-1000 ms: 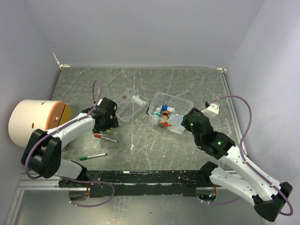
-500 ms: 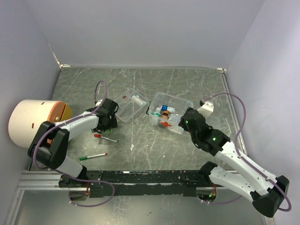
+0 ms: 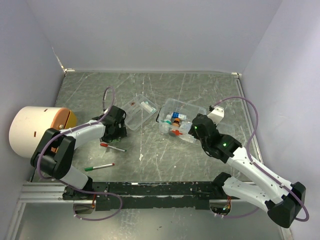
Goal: Organize the medicine kit
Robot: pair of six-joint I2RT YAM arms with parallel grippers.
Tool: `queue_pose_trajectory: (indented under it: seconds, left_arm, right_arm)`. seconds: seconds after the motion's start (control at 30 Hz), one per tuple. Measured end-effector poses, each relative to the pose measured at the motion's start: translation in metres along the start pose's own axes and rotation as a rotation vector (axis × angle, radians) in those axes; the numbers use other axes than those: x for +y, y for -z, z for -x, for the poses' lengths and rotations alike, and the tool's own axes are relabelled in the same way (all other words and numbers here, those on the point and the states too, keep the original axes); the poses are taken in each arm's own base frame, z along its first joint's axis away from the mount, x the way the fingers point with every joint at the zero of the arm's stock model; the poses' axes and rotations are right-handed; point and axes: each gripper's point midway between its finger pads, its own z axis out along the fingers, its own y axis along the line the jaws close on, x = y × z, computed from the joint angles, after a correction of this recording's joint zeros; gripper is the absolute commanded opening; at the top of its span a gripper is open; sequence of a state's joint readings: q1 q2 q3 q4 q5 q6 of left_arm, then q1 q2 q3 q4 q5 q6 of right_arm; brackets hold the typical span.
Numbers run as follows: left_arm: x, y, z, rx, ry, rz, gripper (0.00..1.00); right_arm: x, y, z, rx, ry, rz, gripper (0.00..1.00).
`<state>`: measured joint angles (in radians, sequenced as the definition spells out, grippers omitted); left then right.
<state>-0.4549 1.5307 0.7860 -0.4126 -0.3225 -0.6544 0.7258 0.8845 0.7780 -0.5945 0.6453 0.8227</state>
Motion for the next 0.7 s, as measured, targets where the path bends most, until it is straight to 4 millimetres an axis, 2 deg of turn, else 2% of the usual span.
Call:
queue_pose_trajectory:
  seconds: [0.03, 0.1, 0.2, 0.4, 0.7]
  left_arm:
    - [0.0008, 0.0, -0.0003, 0.001, 0.001, 0.004, 0.98]
    - [0.0035, 0.0003, -0.0011, 0.003, 0.005, 0.018, 0.9]
    - [0.0047, 0.0003, -0.0021, 0.012, 0.011, 0.031, 0.82]
    - [0.0019, -0.0012, 0.0003, 0.017, 0.023, 0.035, 0.72]
    - [0.0029, -0.0004, -0.0005, 0.019, 0.035, 0.041, 0.67]
  right_arm:
    - [0.0001, -0.0001, -0.0001, 0.0, 0.0, 0.0, 0.48]
    - [0.0003, -0.0002, -0.0001, 0.0, 0.001, 0.001, 0.48]
    - [0.0011, -0.0005, 0.0002, -0.001, 0.003, 0.003, 0.48]
    - [0.0011, -0.0007, 0.0001, 0.0, 0.007, 0.004, 0.48]
    - [0.0011, -0.0006, 0.0004, -0.001, 0.009, 0.004, 0.48]
